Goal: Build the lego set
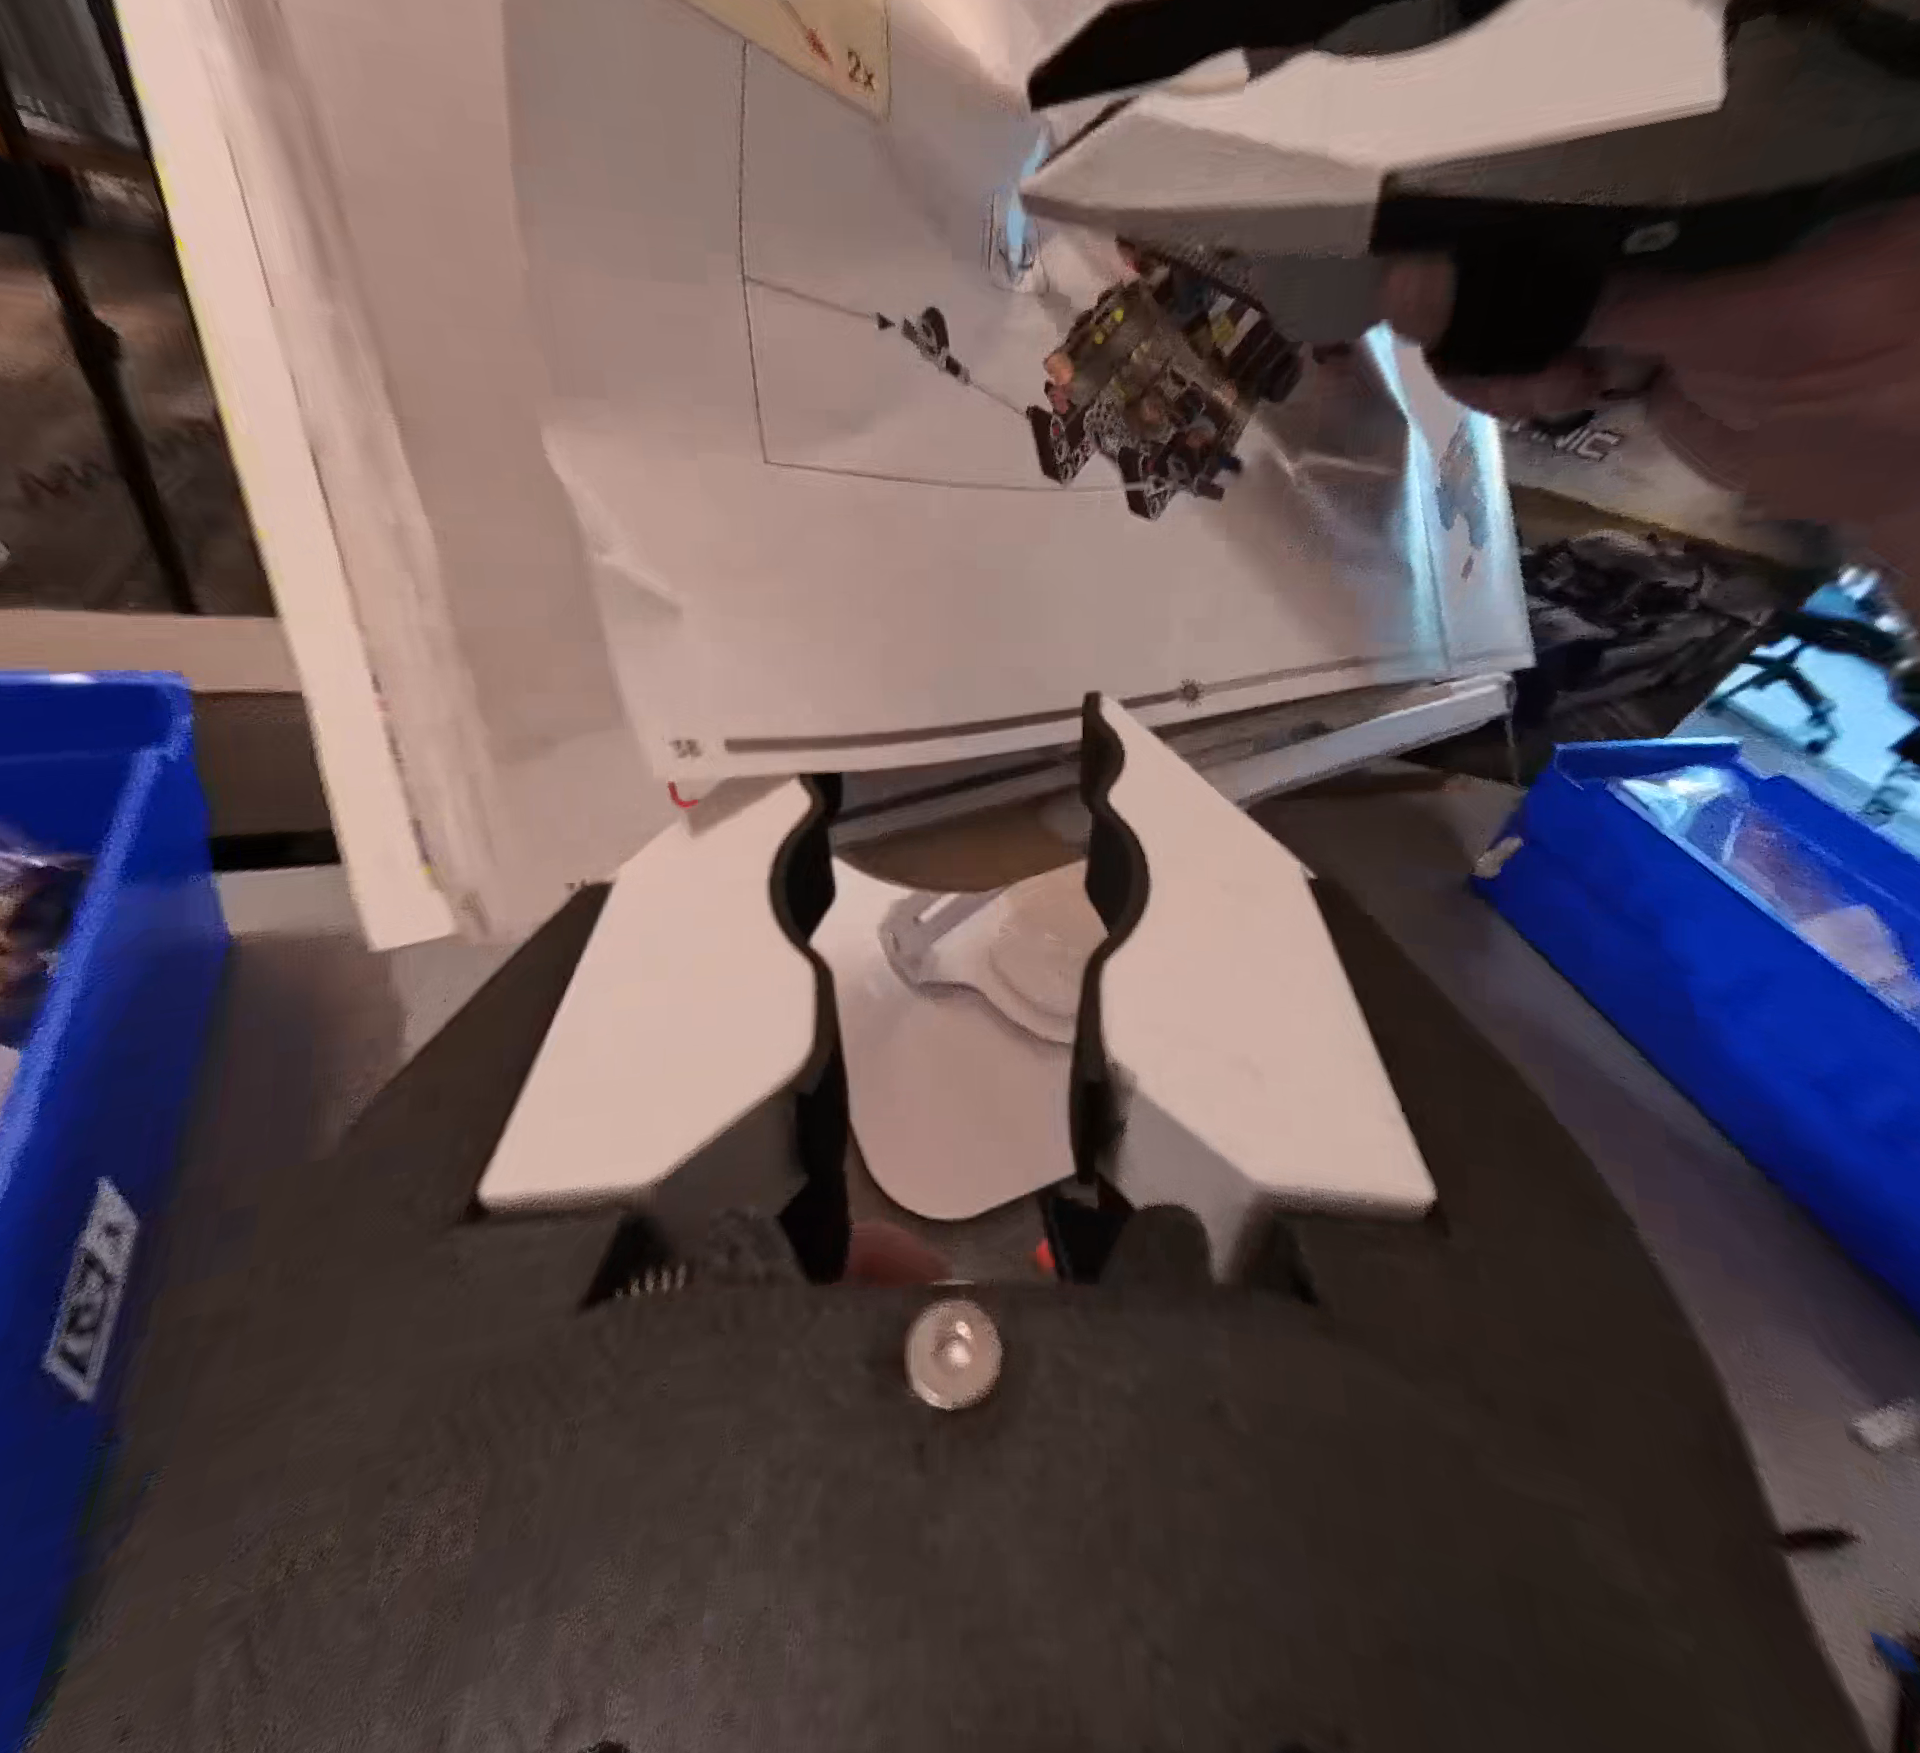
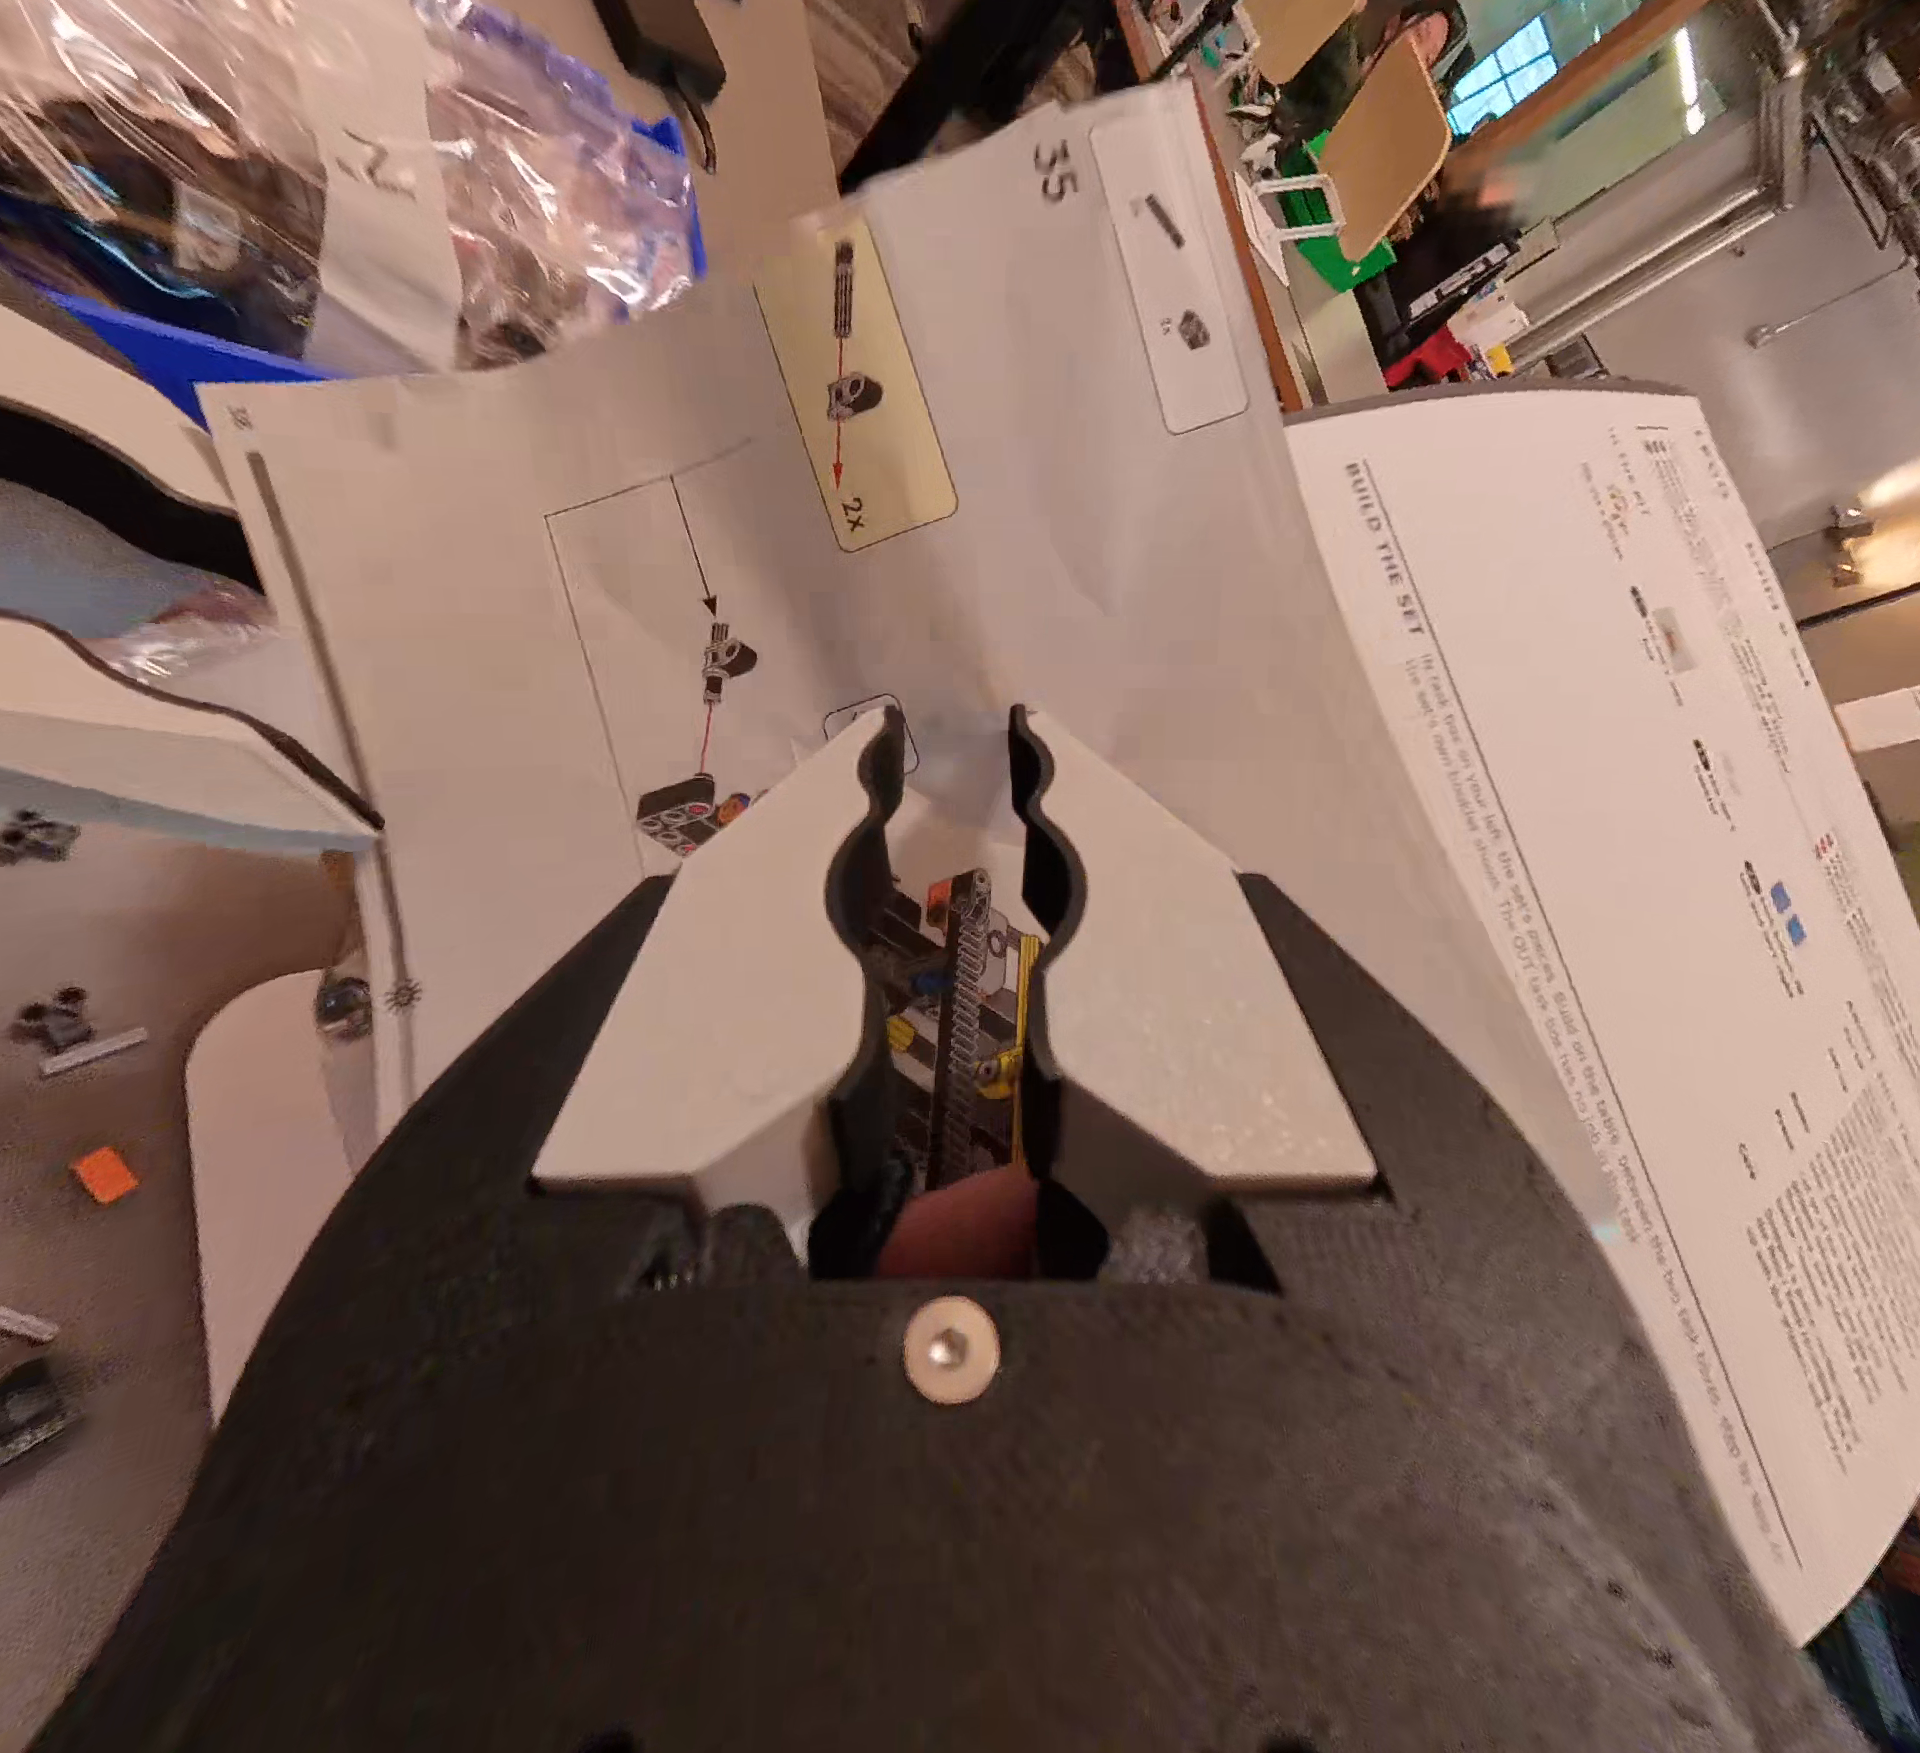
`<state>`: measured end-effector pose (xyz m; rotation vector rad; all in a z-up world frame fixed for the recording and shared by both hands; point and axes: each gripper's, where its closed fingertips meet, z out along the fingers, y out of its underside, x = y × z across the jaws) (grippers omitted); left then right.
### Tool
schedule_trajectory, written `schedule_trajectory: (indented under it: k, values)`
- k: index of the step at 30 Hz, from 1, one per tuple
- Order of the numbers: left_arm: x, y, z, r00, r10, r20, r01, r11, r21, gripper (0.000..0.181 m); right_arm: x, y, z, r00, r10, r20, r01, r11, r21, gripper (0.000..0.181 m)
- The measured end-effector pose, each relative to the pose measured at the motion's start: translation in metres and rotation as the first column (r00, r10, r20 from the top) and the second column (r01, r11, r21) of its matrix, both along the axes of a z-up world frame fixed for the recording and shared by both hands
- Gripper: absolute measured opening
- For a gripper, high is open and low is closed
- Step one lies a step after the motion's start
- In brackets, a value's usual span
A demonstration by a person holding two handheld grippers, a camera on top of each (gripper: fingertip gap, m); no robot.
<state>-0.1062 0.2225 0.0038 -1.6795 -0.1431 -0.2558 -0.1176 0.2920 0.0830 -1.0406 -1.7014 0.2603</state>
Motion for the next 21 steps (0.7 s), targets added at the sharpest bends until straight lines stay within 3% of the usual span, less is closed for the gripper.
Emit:
schedule_trajectory:
  k: [7, 14, 17, 21]
  values:
    - [0.004, 0.006, 0.005, 0.999, 0.012, 0.053, -0.012, 1.0, -0.003, 0.038, 0.005, -0.017, -0.006, 0.997, 0.075, -0.007, -0.076, 0.995, -0.06, 0.014]
    - [0.033, 0.004, 0.007, 0.986, -0.113, -0.125, 0.119, 0.992, 0.043, 0.048, 0.02, -0.013, -0.026, 0.997, 0.06, 0.054, -0.059, 0.998, -0.022, 0.018]
    - [0.027, 0.003, 0.004, 0.973, -0.063, -0.222, 0.071, 0.997, 0.032, 0.041, 0.021, -0.005, -0.026, 1.0, 0.015, 0.021, -0.016, 1.0, 0.016, 0.018]
    - [0.01, 0.008, -0.003, 0.997, -0.009, -0.072, 0.009, 1.0, -0.005, 0.032, 0.021, 0.011, -0.018, 0.997, -0.07, -0.04, 0.074, 0.994, 0.083, 0.018]
